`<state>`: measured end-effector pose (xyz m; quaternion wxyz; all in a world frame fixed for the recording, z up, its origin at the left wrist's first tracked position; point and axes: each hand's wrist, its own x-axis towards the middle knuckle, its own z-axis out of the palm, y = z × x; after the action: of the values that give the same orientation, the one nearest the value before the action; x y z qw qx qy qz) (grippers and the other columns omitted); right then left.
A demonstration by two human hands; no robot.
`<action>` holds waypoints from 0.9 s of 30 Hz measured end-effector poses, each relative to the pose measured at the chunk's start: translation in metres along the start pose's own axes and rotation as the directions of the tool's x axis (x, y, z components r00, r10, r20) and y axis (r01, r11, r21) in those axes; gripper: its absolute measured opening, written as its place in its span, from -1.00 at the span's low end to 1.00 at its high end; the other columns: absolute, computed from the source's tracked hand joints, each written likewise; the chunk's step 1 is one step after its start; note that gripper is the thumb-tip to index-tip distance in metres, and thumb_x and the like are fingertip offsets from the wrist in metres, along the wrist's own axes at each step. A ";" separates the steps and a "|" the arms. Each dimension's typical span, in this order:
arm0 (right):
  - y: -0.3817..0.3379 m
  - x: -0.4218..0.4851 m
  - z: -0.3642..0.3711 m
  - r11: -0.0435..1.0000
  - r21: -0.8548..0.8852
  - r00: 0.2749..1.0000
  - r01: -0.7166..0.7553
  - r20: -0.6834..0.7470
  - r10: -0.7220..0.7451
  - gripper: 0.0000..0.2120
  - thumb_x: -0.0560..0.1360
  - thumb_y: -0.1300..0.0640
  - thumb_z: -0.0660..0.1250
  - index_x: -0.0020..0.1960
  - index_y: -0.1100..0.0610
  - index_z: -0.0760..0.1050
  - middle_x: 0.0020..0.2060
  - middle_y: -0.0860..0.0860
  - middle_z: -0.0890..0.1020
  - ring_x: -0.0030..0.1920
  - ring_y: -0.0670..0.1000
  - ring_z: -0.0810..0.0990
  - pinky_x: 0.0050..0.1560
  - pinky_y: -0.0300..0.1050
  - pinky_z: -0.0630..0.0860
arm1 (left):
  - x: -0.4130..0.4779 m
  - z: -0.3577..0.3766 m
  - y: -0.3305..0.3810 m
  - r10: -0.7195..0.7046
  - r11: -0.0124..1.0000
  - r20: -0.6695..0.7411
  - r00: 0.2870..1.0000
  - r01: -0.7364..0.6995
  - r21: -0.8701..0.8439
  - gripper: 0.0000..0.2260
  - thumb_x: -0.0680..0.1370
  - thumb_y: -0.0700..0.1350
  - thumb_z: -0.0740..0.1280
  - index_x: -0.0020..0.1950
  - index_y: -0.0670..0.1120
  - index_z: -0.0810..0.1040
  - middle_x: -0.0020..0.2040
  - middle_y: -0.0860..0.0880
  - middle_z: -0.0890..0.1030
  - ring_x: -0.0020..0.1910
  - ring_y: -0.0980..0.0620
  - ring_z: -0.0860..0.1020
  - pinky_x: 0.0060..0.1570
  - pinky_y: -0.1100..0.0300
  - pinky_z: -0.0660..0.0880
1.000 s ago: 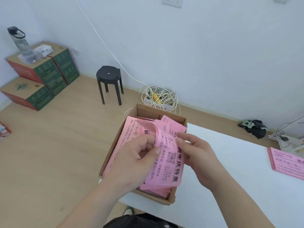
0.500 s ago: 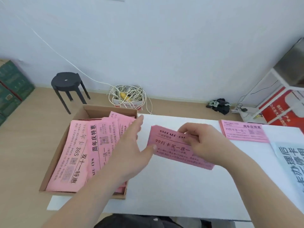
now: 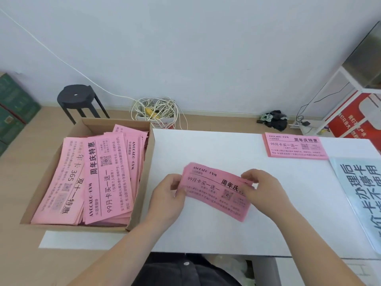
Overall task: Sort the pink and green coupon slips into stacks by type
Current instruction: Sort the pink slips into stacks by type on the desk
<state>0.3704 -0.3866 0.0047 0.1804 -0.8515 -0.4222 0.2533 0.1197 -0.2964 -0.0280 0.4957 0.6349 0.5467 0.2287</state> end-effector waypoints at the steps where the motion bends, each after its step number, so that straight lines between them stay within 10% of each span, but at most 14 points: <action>1: 0.007 -0.001 0.006 0.991 0.129 0.999 -0.028 -0.019 0.031 -0.81 0.54 0.17 0.37 0.05 -0.10 0.58 0.00 -0.19 0.64 0.08 -0.09 0.60 0.06 -0.07 0.54 | -0.001 0.002 -0.004 -0.012 1.000 -0.006 1.000 0.012 -0.009 -0.84 0.62 -0.17 0.37 0.04 0.11 0.61 -0.04 0.20 0.68 0.00 0.28 0.59 0.03 0.33 0.51; 5: 0.015 -0.009 0.035 0.935 0.334 0.991 -0.123 -0.013 0.135 -0.75 0.56 0.29 0.29 0.10 -0.02 0.58 0.01 -0.08 0.65 0.08 0.04 0.64 -0.04 -0.10 0.55 | 0.003 0.006 -0.014 -0.102 0.992 0.047 0.994 0.098 0.079 -0.85 0.59 -0.18 0.40 0.09 0.06 0.58 -0.10 0.13 0.62 -0.06 0.12 0.60 0.04 0.19 0.55; 9: 0.010 -0.022 0.045 0.998 -0.047 0.989 0.039 -0.140 -0.046 -0.55 0.55 -0.03 0.38 0.42 -0.11 0.44 0.41 -0.13 0.38 0.45 -0.03 0.32 0.32 0.00 0.44 | 0.006 0.013 -0.011 -0.108 0.986 0.054 0.993 0.100 0.137 -0.79 0.60 -0.19 0.35 0.18 0.06 0.52 -0.14 0.05 0.57 -0.11 0.08 0.58 -0.10 0.17 0.53; 14: -0.012 -0.045 0.065 0.926 -0.294 0.960 0.235 0.221 -0.174 -0.06 0.28 -0.49 0.40 0.56 -0.23 0.17 0.63 -0.12 0.03 0.63 -0.02 -0.06 0.59 0.04 0.10 | 0.008 0.018 -0.018 -0.051 0.993 -0.015 0.999 0.053 0.102 -0.75 0.62 -0.22 0.29 0.10 0.13 0.59 -0.12 0.05 0.63 -0.11 0.03 0.60 -0.12 0.19 0.52; 17: -0.010 -0.041 0.074 0.929 -0.302 0.962 0.214 0.231 -0.146 -0.08 0.27 -0.46 0.42 0.54 -0.26 0.20 0.63 -0.18 0.03 0.62 -0.05 -0.06 0.54 0.03 0.22 | 0.008 0.018 -0.022 0.023 0.962 0.000 1.000 -0.022 0.274 -0.77 0.63 -0.16 0.28 0.23 0.07 0.58 -0.04 0.08 0.50 -0.08 0.14 0.51 -0.17 0.33 0.39; 22: -0.009 -0.039 0.070 0.937 -0.283 0.965 0.204 0.221 -0.143 -0.15 0.30 -0.45 0.43 0.51 -0.32 0.24 0.58 -0.29 0.06 0.60 -0.14 -0.02 0.42 0.00 0.39 | 0.002 0.012 -0.033 0.165 0.835 -0.023 0.986 -0.127 0.535 -0.46 0.57 -0.05 0.38 0.53 -0.01 0.31 0.33 0.02 0.34 0.32 0.00 0.35 0.30 0.09 0.43; 27: -0.014 -0.035 0.062 0.925 -0.315 0.962 0.212 0.235 -0.140 -0.24 0.34 -0.43 0.41 0.49 -0.33 0.29 0.55 -0.32 0.12 0.56 -0.15 0.05 0.41 -0.06 0.39 | 0.003 0.017 -0.032 -0.051 0.954 0.038 0.998 0.037 0.296 -0.64 0.52 -0.03 0.41 0.31 0.11 0.55 0.11 0.11 0.51 0.10 0.07 0.55 0.16 0.03 0.55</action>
<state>0.3077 -0.4011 -0.0283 0.0087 -0.7969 -0.5510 0.2476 0.1198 -0.3035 -0.0642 0.4125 0.6945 0.5774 0.1189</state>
